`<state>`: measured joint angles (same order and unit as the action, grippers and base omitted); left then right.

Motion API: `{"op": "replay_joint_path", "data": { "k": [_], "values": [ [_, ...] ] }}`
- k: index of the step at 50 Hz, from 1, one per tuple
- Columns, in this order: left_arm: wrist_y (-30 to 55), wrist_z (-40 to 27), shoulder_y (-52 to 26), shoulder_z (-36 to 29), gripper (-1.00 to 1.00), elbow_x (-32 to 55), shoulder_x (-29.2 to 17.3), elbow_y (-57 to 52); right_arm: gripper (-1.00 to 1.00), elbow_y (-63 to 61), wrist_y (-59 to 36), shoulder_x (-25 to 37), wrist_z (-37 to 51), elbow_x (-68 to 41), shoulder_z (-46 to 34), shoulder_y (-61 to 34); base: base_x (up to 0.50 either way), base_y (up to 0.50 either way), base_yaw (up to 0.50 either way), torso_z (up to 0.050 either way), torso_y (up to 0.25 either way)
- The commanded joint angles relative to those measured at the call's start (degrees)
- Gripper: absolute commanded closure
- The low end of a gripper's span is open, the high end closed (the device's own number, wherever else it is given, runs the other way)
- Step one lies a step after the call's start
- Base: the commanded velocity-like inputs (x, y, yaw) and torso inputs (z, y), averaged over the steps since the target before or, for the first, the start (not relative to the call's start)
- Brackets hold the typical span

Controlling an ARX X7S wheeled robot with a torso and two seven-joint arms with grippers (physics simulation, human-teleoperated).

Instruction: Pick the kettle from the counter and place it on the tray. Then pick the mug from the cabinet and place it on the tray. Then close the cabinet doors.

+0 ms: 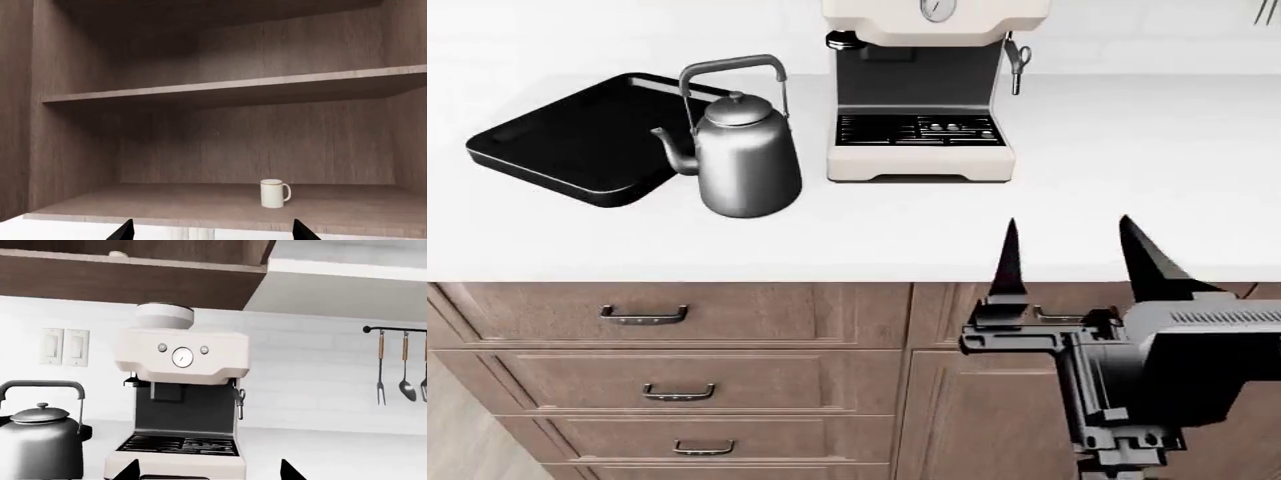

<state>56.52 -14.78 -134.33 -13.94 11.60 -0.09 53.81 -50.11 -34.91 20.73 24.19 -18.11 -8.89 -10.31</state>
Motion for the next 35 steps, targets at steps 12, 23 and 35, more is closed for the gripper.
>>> {"op": "replay_joint_path", "data": {
  "k": [12, 23, 35],
  "values": [
    [2.38, 0.93, -0.66, 1.44, -1.0, -1.84, 0.07, -1.96, -1.0, -9.66, 2.68, 33.34, 42.67, -42.77, -25.18, -40.87, 0.0, -0.15, 0.0, 0.0, 0.0],
    [2.22, 1.21, -0.66, 1.08, -1.0, -1.06, 0.07, -1.62, -1.0, -8.9, 4.14, 35.26, 43.05, -41.66, -26.21, -40.81, 0.0, -0.5, 0.0, 0.0, 0.0],
    [2.95, 1.8, -0.66, 2.28, -1.0, -2.21, 0.07, -1.89, -1.0, -6.3, 2.48, 41.29, 46.25, -66.79, -19.2, -60.49, 0.0, -0.07, 0.0, 0.0, 0.0]
  ]
}}
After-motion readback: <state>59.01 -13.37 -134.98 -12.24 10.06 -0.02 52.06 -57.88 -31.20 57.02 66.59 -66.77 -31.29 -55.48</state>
